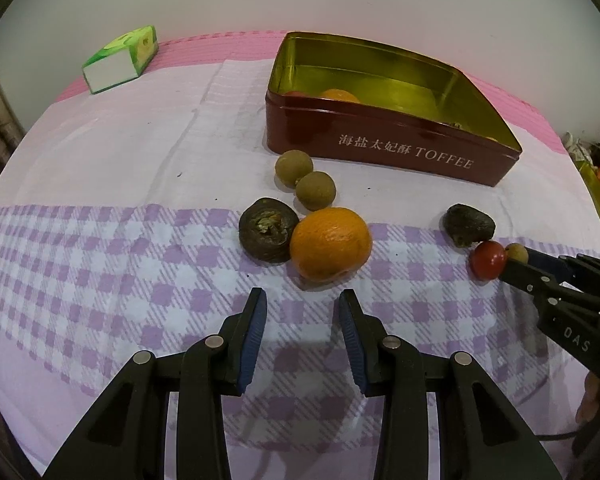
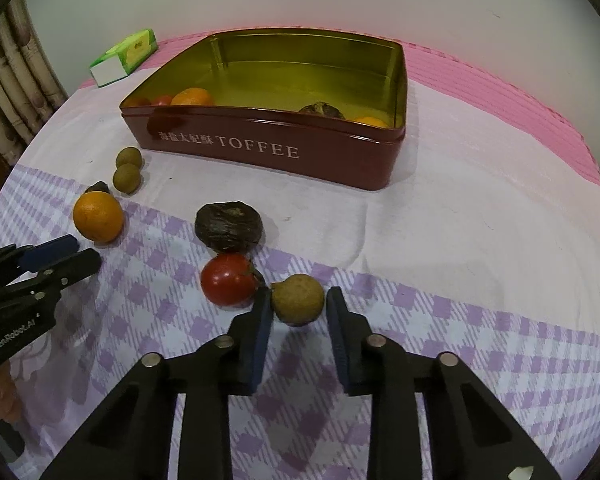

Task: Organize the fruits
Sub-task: 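Grasp an olive-brown round fruit with the right tool while the left tool grasps a mandarin orange, then lift and carry the olive-brown fruit and mandarin over the TOFFEE tin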

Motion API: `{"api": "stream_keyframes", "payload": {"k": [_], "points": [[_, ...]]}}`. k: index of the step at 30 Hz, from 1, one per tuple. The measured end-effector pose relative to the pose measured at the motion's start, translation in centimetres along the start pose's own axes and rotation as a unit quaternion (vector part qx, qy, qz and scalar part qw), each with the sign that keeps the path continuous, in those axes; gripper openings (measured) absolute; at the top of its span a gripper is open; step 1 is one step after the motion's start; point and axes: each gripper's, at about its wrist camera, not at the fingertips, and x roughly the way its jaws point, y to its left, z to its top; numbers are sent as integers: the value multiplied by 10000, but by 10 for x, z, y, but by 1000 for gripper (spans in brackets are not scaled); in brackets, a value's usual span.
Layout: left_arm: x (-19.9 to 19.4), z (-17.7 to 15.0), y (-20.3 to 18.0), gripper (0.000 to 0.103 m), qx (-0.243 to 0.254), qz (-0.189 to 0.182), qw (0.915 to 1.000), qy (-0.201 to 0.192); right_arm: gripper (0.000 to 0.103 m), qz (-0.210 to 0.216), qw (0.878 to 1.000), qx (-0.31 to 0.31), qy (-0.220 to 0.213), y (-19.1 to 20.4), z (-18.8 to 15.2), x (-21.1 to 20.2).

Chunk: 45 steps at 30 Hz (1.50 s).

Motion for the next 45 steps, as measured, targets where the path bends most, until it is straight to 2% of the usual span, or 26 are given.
{"api": "stream_keyframes", "payload": {"k": [16,25,29,38,45], "points": [[15,24,-20,39,66,-112,9999,75,24,56,9999,140,5,-7,-9,-5],[26,42,-25,39,53,16,10000,58,25,74,9999,151,-8,-6,-9,-5],[33,56,-25,44,63,32,10000,48,25,96,9998,158,-15,-7,-10,-5],[51,79,-29,43,201,171,9996,59,25,145,9997,191,-29,-10,-10,-5],[49,74,-26,41,310,212,9993,1,25,138,9997,177,-36,-10,-11,-5]]}}
